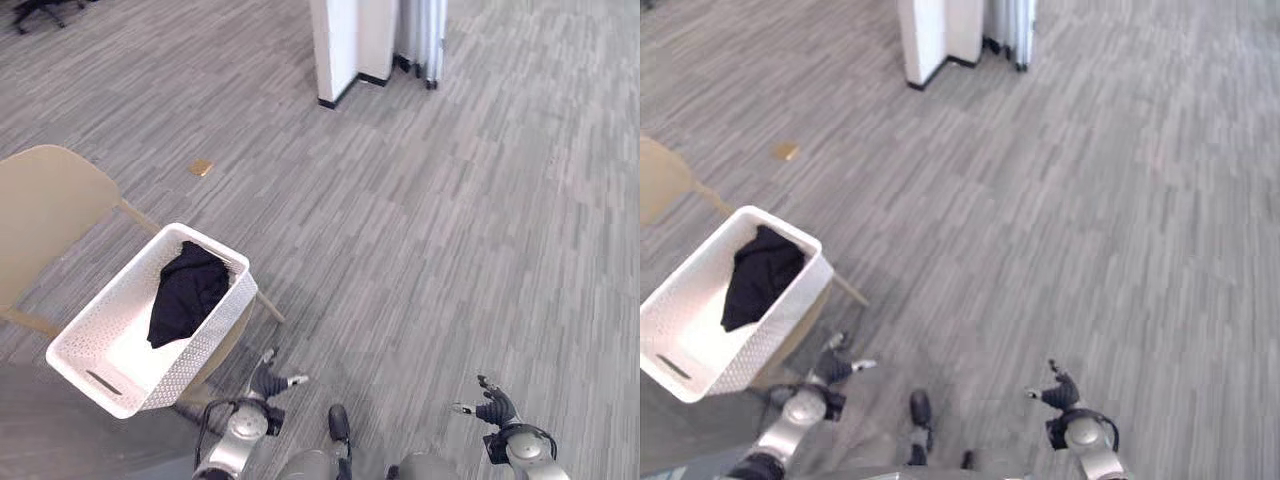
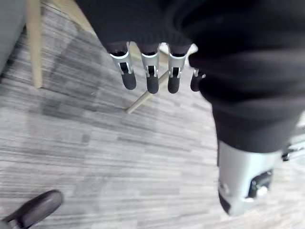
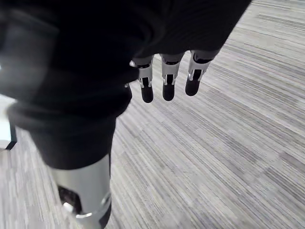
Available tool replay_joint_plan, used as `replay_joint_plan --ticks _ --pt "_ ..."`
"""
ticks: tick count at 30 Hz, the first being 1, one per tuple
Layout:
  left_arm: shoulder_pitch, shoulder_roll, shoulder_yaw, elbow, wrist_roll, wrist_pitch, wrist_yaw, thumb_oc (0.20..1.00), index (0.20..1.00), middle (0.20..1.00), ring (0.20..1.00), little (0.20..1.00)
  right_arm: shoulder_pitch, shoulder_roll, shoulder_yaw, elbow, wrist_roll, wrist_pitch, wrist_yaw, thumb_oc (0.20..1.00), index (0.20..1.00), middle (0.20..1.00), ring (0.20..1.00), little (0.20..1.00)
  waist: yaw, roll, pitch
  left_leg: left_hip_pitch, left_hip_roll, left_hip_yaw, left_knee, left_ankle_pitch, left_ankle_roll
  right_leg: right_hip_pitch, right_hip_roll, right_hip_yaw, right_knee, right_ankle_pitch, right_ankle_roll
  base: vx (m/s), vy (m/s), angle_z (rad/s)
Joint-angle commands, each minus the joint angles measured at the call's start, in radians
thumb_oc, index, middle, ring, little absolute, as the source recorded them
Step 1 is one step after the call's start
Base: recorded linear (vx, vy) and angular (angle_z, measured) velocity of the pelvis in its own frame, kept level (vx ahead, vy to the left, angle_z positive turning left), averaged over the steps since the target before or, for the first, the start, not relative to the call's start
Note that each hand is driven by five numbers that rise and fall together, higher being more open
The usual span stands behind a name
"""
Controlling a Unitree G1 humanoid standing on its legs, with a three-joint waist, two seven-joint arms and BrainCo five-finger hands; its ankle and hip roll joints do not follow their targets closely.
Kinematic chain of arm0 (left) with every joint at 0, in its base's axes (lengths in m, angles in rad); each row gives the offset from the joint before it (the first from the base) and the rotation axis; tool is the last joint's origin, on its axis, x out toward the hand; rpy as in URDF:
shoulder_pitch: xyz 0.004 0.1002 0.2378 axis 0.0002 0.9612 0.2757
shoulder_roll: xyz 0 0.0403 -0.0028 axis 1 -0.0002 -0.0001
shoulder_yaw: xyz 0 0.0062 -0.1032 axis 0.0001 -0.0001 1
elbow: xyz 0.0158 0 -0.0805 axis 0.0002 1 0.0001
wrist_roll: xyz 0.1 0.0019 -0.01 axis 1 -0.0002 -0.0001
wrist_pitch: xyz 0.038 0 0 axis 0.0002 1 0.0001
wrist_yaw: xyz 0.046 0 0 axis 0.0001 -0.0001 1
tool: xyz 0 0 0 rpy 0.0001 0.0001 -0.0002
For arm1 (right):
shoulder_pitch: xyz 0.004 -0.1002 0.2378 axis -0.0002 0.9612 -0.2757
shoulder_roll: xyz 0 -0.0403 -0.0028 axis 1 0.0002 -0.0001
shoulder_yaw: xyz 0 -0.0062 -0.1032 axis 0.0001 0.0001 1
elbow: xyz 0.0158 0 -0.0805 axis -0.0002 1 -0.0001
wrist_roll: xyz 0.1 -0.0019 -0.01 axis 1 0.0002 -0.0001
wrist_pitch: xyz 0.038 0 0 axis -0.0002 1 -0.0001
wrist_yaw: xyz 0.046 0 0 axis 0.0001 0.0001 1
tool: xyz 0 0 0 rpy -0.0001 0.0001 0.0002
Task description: Grab the laundry basket,head to the washer,open it,put in the laundry and shut it.
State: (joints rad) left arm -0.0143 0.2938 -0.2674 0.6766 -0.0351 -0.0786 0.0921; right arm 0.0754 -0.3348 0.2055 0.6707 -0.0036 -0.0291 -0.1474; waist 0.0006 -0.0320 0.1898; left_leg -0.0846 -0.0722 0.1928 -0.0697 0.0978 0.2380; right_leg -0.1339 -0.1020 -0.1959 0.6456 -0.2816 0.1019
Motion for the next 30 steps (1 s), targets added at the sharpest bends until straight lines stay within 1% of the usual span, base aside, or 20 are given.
replay_joint_plan --ticks 1,2,3,5,8,9,11,12,14,16,17,18,19,20,21,24,25,26,29,30 --pt "0.052 0.040 0.006 -0.009 0.002 -0.016 0.033 1.000 1.000 1.000 1.000 1.000 -0.032 0.009 -0.011 -0.061 -0.028 -0.037 -0.002 1.000 1.000 1.000 1.000 1.000 0.027 0.010 0.002 -0.017 0.054 0.016 0.080 -0.105 -0.199 0.016 0.030 0.005 -0.243 0.156 0.042 0.15 -0.012 0.60" --pt "0.040 0.038 0.001 -0.004 0.006 -0.016 0.037 1.000 1.000 1.000 1.000 1.000 -0.038 0.006 -0.014 -0.069 -0.016 -0.040 -0.005 1.000 1.000 1.000 1.000 1.000 0.011 0.020 0.020 0.001 0.041 -0.024 0.075 -0.106 -0.204 -0.013 0.060 0.017 -0.323 0.148 0.024 0.15 -0.012 0.84" --pt "0.040 0.038 0.001 -0.004 0.006 -0.016 0.037 1.000 1.000 1.000 1.000 1.000 -0.038 0.006 -0.014 -0.069 -0.016 -0.040 -0.005 1.000 1.000 1.000 1.000 1.000 0.011 0.020 0.019 0.001 0.041 -0.024 0.075 -0.106 -0.205 -0.013 0.060 0.017 -0.323 0.149 0.023 0.13 -0.027 1.25" --pt "0.025 0.029 -0.005 0.016 0.012 -0.016 0.039 1.000 1.000 1.000 1.000 1.000 -0.038 -0.002 -0.018 -0.074 -0.005 -0.039 -0.014 1.000 1.000 1.000 1.000 1.000 -0.006 0.015 0.029 0.017 0.006 -0.109 0.074 -0.114 -0.211 -0.049 0.111 0.114 -0.449 0.185 0.022 0.13 -0.041 1.49" --pt "0.025 0.021 -0.007 0.033 0.010 -0.019 0.038 1.000 1.000 1.000 1.000 1.000 -0.035 -0.002 -0.020 -0.067 -0.008 -0.038 -0.014 1.000 1.000 1.000 1.000 1.000 -0.001 0.013 0.029 0.019 -0.008 -0.145 0.089 -0.124 -0.211 -0.051 0.106 0.101 -0.457 0.203 0.025 0.09 -0.057 1.59" --pt "0.031 0.013 -0.010 0.054 0.023 -0.020 0.033 1.000 1.000 1.000 1.000 1.000 -0.026 -0.005 -0.032 -0.062 -0.004 -0.049 -0.013 1.000 1.000 1.000 1.000 1.000 0.004 0.006 0.011 0.013 -0.034 -0.177 0.116 -0.144 -0.221 0.007 0.100 0.099 -0.541 0.209 0.007 0.09 -0.053 0.90" --pt "0.034 0.010 -0.010 0.048 0.018 -0.018 0.027 1.000 1.000 1.000 1.000 1.000 -0.024 -0.007 -0.036 -0.060 -0.002 -0.049 -0.012 1.000 1.000 1.000 1.000 1.000 0.004 0.007 0.012 0.003 -0.042 -0.181 0.147 -0.154 -0.230 0.022 0.096 0.087 -0.563 0.214 0.003 0.07 -0.050 0.87" --pt "0.035 0.008 -0.010 0.049 0.010 -0.016 0.023 1.000 1.000 1.000 1.000 1.000 -0.026 -0.009 -0.038 -0.060 0.004 -0.053 -0.015 1.000 1.000 1.000 1.000 1.000 0.004 0.006 0.016 -0.013 -0.045 -0.172 0.182 -0.166 -0.239 0.032 0.090 0.076 -0.571 0.215 -0.001 0.02 -0.023 0.78" --pt "0.029 0.008 0.000 0.044 -0.016 -0.007 0.020 1.000 1.000 1.000 1.000 1.000 -0.031 -0.018 -0.044 -0.055 0.019 -0.049 -0.022 1.000 1.000 1.000 1.000 1.000 -0.006 -0.004 0.033 -0.083 0.025 -0.050 0.279 -0.188 -0.251 0.067 0.055 0.016 -0.606 0.208 -0.002 0.00 0.047 0.90" --pt "0.032 0.013 0.009 0.033 -0.021 -0.002 0.020 1.000 1.000 1.000 1.000 1.000 -0.024 -0.017 -0.048 -0.052 0.024 -0.040 -0.026 1.000 1.000 1.000 1.000 1.000 -0.011 -0.006 0.030 -0.092 0.099 0.057 0.250 -0.180 -0.241 0.093 0.034 -0.034 -0.628 0.199 -0.001 0.11 0.103 1.43" --pt "0.036 0.017 0.012 0.030 -0.019 0.000 0.020 1.000 1.000 1.000 1.000 1.000 -0.021 -0.015 -0.045 -0.048 0.025 -0.039 -0.027 1.000 1.000 1.000 1.000 1.000 -0.008 -0.005 0.024 -0.086 0.118 0.067 0.228 -0.184 -0.250 0.111 0.030 -0.047 -0.635 0.185 0.009 0.20 0.141 0.98" --pt "0.037 0.019 0.015 0.030 -0.017 -0.001 0.021 1.000 1.000 1.000 1.000 1.000 -0.020 -0.015 -0.044 -0.044 0.026 -0.038 -0.026 1.000 1.000 1.000 1.000 1.000 -0.004 -0.007 0.022 -0.101 0.141 0.079 0.207 -0.156 -0.258 0.119 0.023 -0.060 -0.638 0.181 0.010 0.36 0.219 0.78" --pt "0.042 0.024 0.019 0.023 -0.016 0.001 0.019 1.000 1.000 1.000 1.000 1.000 -0.018 -0.013 -0.038 -0.034 0.025 -0.034 -0.025 1.000 1.000 1.000 1.000 1.000 0.004 -0.015 0.017 -0.149 0.190 0.087 0.170 -0.090 -0.284 0.144 0.004 -0.092 -0.642 0.157 0.010 0.26 0.158 0.38" --pt "0.044 0.026 0.018 0.023 -0.017 0.001 0.018 1.000 1.000 1.000 1.000 1.000 -0.018 -0.012 -0.038 -0.033 0.025 -0.035 -0.025 1.000 1.000 1.000 1.000 1.000 0.001 -0.016 0.016 -0.147 0.188 0.083 0.169 -0.092 -0.287 0.147 0.003 -0.094 -0.641 0.151 0.010 0.41 0.258 0.56" --pt "0.050 0.029 0.023 0.024 -0.019 0.004 0.018 1.000 1.000 1.000 1.000 1.000 -0.016 -0.013 -0.037 -0.030 0.021 -0.031 -0.024 1.000 1.000 1.000 1.000 1.000 0.014 -0.015 0.015 -0.180 0.228 0.098 0.143 -0.052 -0.305 0.179 -0.017 -0.121 -0.635 0.126 0.011 0.24 0.144 0.39" --pt "0.065 0.028 0.030 0.015 -0.020 0.009 0.012 1.000 1.000 1.000 1.000 1.000 -0.007 -0.009 -0.043 -0.036 0.009 -0.024 -0.016 1.000 1.000 1.000 1.000 1.000 0.010 -0.001 0.000 -0.156 0.233 0.119 0.112 -0.018 -0.316 0.217 -0.031 -0.144 -0.615 0.107 0.020 0.32 0.225 0.33" --pt "0.067 0.027 0.033 0.019 -0.021 0.010 0.011 1.000 1.000 1.000 1.000 1.000 -0.011 -0.006 -0.042 -0.032 0.005 -0.026 -0.017 1.000 1.000 1.000 1.000 1.000 0.013 -0.002 -0.013 -0.156 0.221 0.120 0.125 -0.023 -0.314 0.232 -0.047 -0.149 -0.602 0.106 0.026 0.48 0.388 0.38" --pt "0.067 0.037 0.038 0.023 -0.016 0.013 0.017 1.000 1.000 1.000 1.000 1.000 -0.023 -0.003 -0.035 -0.039 -0.008 -0.017 -0.013 1.000 1.000 1.000 1.000 1.000 0.021 -0.007 -0.018 -0.149 0.196 0.114 0.158 -0.053 -0.297 0.228 -0.087 -0.149 -0.546 0.118 0.030 0.36 0.294 0.28" --pt "0.067 0.044 0.044 0.023 -0.019 0.013 0.020 1.000 1.000 1.000 1.000 1.000 -0.030 0.001 -0.032 -0.045 -0.009 -0.019 -0.016 1.000 1.000 1.000 1.000 1.000 0.026 -0.013 -0.018 -0.141 0.183 0.117 0.172 -0.076 -0.284 0.213 -0.111 -0.142 -0.499 0.122 0.033 0.22 0.197 0.05" --pt "0.065 0.061 0.056 0.025 -0.018 0.011 0.027 1.000 1.000 1.000 1.000 1.000 -0.046 0.001 -0.027 -0.058 -0.013 -0.018 -0.015 1.000 1.000 1.000 1.000 1.000 0.031 -0.017 -0.016 -0.119 0.162 0.123 0.187 -0.114 -0.260 0.185 -0.138 -0.132 -0.414 0.149 0.038 0.28 0.286 0.16"
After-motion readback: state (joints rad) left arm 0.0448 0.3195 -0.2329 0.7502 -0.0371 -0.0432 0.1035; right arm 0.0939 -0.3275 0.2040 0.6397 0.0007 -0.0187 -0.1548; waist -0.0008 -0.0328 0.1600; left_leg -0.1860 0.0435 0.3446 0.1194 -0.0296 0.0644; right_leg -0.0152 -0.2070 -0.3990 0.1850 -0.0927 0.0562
